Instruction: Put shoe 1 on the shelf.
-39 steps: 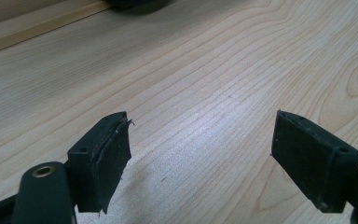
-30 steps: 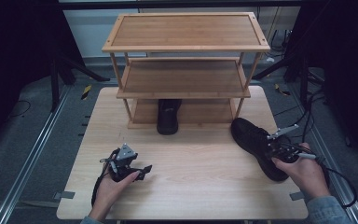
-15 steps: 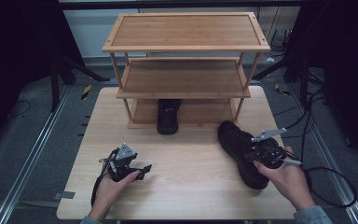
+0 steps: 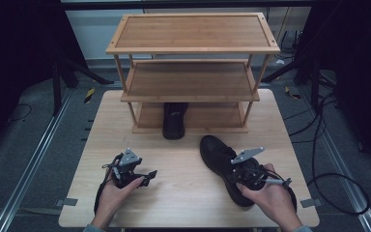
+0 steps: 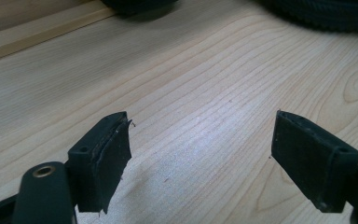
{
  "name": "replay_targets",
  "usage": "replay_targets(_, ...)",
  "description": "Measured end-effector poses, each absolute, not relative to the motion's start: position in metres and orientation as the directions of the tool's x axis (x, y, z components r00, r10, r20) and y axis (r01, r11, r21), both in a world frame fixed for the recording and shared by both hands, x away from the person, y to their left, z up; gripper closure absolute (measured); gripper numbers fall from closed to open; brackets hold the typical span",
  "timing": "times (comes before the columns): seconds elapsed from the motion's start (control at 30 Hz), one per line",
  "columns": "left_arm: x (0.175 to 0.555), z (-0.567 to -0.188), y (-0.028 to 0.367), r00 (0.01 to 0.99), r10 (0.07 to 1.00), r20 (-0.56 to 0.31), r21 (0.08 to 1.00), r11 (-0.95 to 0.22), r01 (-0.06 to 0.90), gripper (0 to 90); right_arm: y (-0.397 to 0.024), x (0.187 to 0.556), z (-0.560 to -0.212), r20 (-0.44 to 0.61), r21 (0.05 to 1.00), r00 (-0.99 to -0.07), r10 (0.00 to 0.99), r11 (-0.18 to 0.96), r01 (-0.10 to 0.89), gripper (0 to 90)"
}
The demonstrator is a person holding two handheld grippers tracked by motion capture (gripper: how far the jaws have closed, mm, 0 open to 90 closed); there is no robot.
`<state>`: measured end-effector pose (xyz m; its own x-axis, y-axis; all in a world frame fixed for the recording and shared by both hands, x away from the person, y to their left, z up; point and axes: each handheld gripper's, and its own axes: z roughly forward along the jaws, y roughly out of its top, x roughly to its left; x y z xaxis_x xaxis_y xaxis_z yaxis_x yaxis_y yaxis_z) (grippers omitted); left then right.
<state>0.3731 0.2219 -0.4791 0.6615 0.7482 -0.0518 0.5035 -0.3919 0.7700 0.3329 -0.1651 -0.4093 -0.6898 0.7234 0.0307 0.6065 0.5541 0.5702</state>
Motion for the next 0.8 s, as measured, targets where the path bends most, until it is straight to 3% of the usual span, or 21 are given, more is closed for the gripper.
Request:
replay_targets(0.3, 0.373, -0.480, 0.222, 0.663, 0.747, -0.049, 0.768, -0.396, 0.504, 18.5, -0.152, 0.324, -0.418, -0.005, 0.551, -0.694, 0.720, 0.581, 0.599, 87.6)
replay_targets(0.4, 0.373, -0.480, 0.221, 0.666, 0.744, -0.046, 0.767, -0.402, 0.501, 18.5, -0.153, 0.323, -0.418, -0.014, 0.551, -0.690, 0.724, 0.581, 0.599, 83.9)
replay_targets(0.47, 0.372, -0.479, 0.221, 0.666, 0.745, -0.049, 0.767, -0.398, 0.502, 18.6, -0.150, 0.320, -0.417, -0.021, 0.540, -0.686, 0.728, 0.585, 0.605, 74.7)
replay_targets(0.8, 0.373, -0.479, 0.222, 0.663, 0.747, -0.050, 0.770, -0.395, 0.502, 18.6, -0.149, 0.319, -0.414, -0.025, 0.484, -0.687, 0.727, 0.610, 0.628, 71.3)
